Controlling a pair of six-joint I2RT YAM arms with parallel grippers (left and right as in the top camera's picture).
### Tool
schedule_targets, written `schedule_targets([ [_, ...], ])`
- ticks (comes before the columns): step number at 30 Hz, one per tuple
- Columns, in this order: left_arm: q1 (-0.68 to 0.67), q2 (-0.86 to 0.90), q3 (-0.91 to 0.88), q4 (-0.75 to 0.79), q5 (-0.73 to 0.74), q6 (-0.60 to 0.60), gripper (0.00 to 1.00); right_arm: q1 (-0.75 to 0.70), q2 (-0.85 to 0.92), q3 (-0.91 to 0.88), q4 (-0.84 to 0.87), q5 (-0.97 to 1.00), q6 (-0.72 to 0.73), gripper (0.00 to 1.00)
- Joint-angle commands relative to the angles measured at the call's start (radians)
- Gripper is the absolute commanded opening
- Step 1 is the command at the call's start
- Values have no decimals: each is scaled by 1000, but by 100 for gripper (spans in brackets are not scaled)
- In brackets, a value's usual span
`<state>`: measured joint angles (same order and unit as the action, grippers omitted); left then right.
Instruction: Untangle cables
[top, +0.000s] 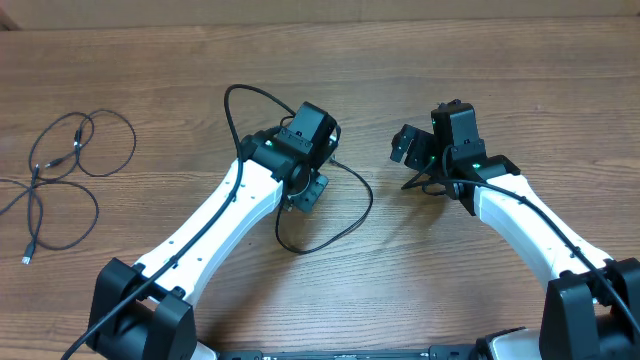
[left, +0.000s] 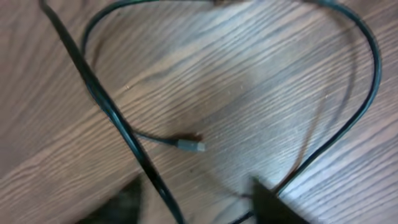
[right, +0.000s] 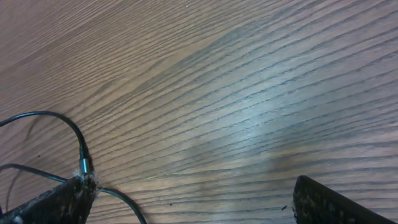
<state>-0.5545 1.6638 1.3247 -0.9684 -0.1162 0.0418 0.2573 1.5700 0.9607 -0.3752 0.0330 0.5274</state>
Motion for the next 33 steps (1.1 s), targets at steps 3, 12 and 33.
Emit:
schedule_targets([
  [3,0,-2,152,-66,-209,-56,81,2,-1,1,6,10,2,100],
  [12,0,1,248,-58,-176,-124,62,2,-1,1,6,10,2,100],
  [33,195,125,247,87,5,5,65,2,-1,1,6,10,2,100],
])
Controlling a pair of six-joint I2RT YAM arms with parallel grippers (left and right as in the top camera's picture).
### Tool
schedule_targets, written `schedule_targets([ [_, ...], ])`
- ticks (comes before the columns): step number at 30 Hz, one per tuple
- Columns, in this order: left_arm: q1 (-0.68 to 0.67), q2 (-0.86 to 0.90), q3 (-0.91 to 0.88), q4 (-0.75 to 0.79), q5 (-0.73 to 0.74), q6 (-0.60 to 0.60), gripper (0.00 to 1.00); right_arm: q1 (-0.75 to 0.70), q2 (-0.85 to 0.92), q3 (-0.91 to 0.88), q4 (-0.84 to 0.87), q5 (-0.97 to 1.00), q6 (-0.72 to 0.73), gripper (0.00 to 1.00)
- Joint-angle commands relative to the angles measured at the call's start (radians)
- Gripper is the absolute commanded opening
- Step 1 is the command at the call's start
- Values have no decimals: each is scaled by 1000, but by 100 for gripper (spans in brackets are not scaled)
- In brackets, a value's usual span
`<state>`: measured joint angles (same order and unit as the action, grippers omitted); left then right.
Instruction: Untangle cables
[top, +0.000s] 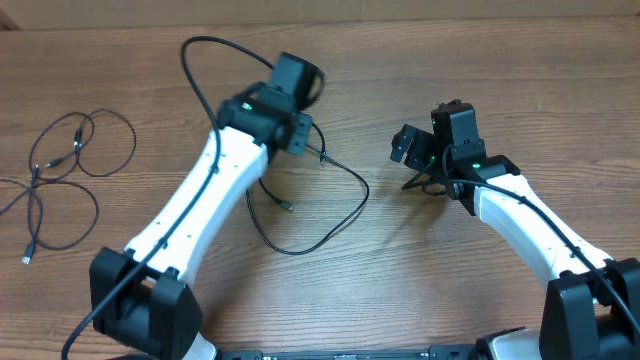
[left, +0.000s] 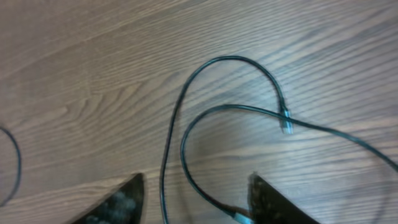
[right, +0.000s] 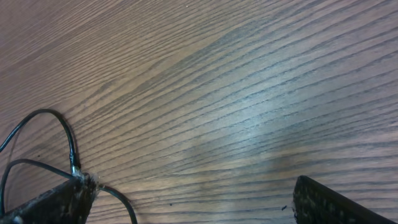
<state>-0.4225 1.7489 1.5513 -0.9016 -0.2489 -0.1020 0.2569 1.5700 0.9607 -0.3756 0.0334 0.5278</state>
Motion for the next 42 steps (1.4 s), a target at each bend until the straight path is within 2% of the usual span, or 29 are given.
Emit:
schedule_targets([
  [1,78,52,21,26,165,180,68,3,-1,1,6,10,2,100],
  [4,119,94,21,36,198,228,73,3,-1,1,6,10,2,100],
  [6,141,130,21,40,219,256,70,3,-1,1,6,10,2,100],
  [8,160,169,21,39,287,325,57,3,-1,1,6,10,2,100],
  [10,173,200,21,40,326,343,45,3,-1,1,6,10,2,100],
  [13,192,246,21,48,336,342,37,3,-1,1,6,10,2,100],
  [16,210,290,21,65,336,342,38,3,-1,1,6,10,2,100],
  [19,227,315,21,74,336,340,49,3,-1,1,6,10,2,100],
  [22,242,321,21,85,336,337,51,3,-1,1,6,10,2,100],
  [24,251,321,21,100,337,331,49,3,-1,1,6,10,2,100],
  [29,261,324,21,109,455,330,33,3,-1,1,6,10,2,100],
  [36,262,363,20,114,449,330,33,3,-1,1,6,10,2,100],
  [39,266,371,20,120,449,330,23,3,-1,1,6,10,2,100],
  [42,266,370,21,140,448,331,7,3,-1,1,6,10,2,100],
])
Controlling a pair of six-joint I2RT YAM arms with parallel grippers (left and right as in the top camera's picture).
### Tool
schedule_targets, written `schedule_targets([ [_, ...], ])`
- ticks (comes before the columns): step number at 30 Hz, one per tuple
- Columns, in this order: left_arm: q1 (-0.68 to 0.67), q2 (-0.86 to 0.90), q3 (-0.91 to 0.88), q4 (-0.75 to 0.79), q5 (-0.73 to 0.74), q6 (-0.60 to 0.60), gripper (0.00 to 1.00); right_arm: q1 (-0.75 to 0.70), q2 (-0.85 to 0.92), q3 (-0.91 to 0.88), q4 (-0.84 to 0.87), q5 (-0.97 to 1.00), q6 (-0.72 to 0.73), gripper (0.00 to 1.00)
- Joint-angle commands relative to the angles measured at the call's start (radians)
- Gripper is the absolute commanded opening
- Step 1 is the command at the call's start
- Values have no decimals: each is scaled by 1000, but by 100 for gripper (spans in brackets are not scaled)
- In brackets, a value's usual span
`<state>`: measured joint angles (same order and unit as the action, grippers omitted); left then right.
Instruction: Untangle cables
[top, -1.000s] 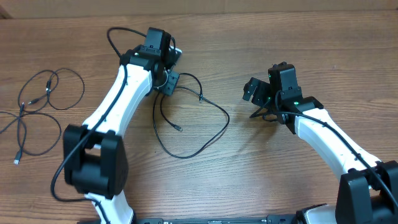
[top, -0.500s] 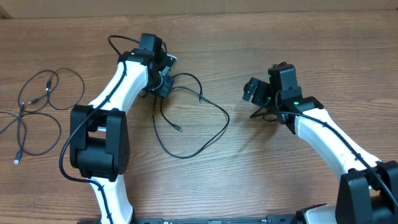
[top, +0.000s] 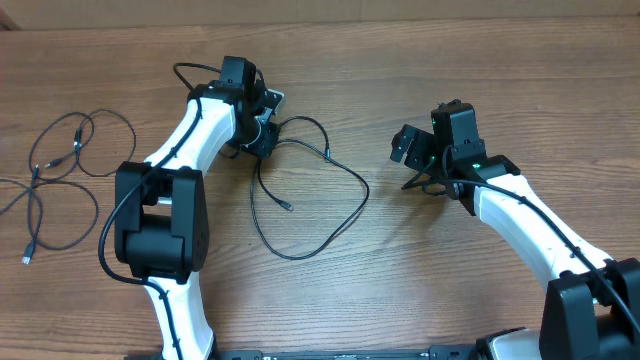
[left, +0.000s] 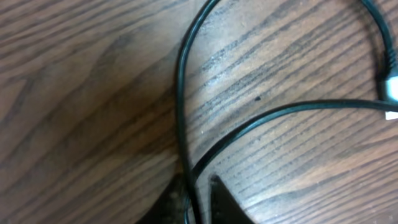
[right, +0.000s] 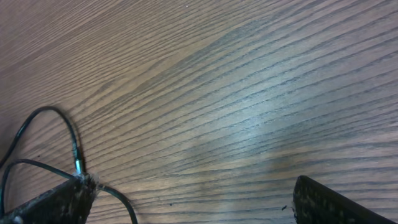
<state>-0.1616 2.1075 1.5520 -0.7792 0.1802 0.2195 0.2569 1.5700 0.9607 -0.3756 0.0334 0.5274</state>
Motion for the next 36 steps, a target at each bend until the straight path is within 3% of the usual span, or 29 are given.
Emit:
schedule_targets([
  [1,5,11,20,26,19,10,7,3,-1,1,6,10,2,100],
  [5,5,11,20,53,-4,9,21,3,-1,1,6,10,2,100],
  [7,5,11,20,56,-7,9,18,3,-1,1,6,10,2,100],
  [10,4,11,20,60,-7,9,4,3,-1,1,6,10,2,100],
  [28,4,11,20,158,218,28,4,3,-1,1,6,10,2,100],
  [36,4,13,20,148,232,55,7,3,-1,1,6,10,2,100],
])
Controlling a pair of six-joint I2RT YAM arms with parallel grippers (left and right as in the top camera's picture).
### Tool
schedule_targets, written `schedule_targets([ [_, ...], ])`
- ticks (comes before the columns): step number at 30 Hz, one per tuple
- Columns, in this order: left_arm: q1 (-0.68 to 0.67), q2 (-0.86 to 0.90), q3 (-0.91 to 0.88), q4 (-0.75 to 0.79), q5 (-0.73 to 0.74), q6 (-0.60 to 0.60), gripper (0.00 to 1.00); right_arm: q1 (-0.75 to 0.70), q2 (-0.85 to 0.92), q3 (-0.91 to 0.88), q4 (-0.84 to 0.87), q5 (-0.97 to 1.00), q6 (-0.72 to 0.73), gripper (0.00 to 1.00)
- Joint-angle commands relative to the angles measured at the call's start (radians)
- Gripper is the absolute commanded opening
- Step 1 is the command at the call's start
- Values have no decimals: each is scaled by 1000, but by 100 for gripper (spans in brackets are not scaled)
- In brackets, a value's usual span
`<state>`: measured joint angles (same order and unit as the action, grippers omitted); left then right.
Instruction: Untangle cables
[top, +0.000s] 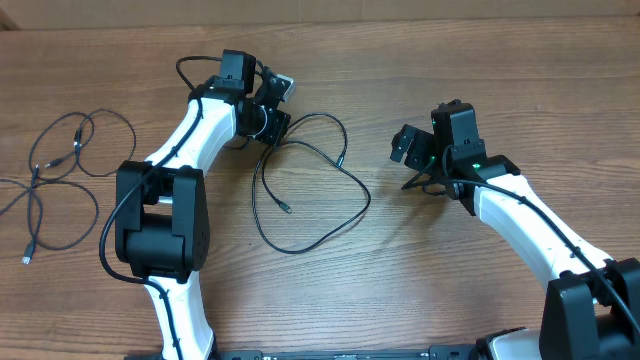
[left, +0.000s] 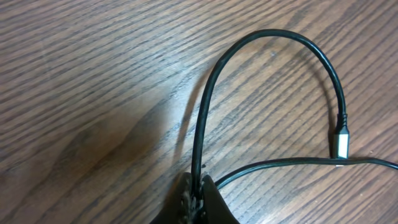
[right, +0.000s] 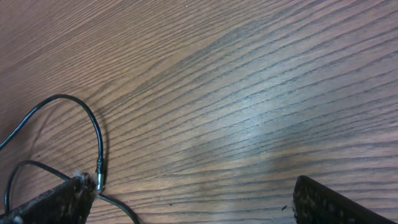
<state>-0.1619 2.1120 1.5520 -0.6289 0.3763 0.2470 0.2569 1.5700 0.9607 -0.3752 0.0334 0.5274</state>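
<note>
A black cable (top: 330, 225) lies in loose crossing loops mid-table. One plug end (top: 288, 208) sits inside the loops; the other plug (left: 339, 144) ends an arch of cable. My left gripper (top: 268, 122) at the back left is shut on a strand of this cable (left: 208, 106), pinched between its fingertips at the bottom of the left wrist view (left: 198, 190). A second strand (left: 292, 163) runs off right from beside the jaws. My right gripper (top: 408, 148) stands open to the right of the loops, nothing between its fingers (right: 50, 202), the arch's plug (right: 98, 180) just beside its left finger.
A second thin dark cable (top: 60, 175) lies in loops at the far left of the wooden table (top: 480, 60), apart from the first. The right arm (top: 530, 225) runs in from the front right corner.
My left gripper, still shut on the cable, has shifted slightly right and sits higher off the wood. The arch with its plug has moved right, toward my right gripper. The right arm has not moved.
My left gripper was open low over the loops mid-table, then open further back and left. By 1.2 s ago it was at the back left, shut on a strand. It now holds that strand, the loops spread a little wider. The right gripper stayed open in place.
</note>
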Motion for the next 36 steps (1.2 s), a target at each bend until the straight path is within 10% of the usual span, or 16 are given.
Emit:
schedule_targets([
  [1,5,8,19,-3,35,27,10,3,-1,1,6,10,2,100],
  [5,5,8,19,-3,35,27,33,3,-1,1,6,10,2,100],
  [17,4,9,-26,2,35,65,53,3,-1,1,6,10,2,100],
  [36,4,9,-183,106,32,97,46,3,-1,1,6,10,2,100],
])
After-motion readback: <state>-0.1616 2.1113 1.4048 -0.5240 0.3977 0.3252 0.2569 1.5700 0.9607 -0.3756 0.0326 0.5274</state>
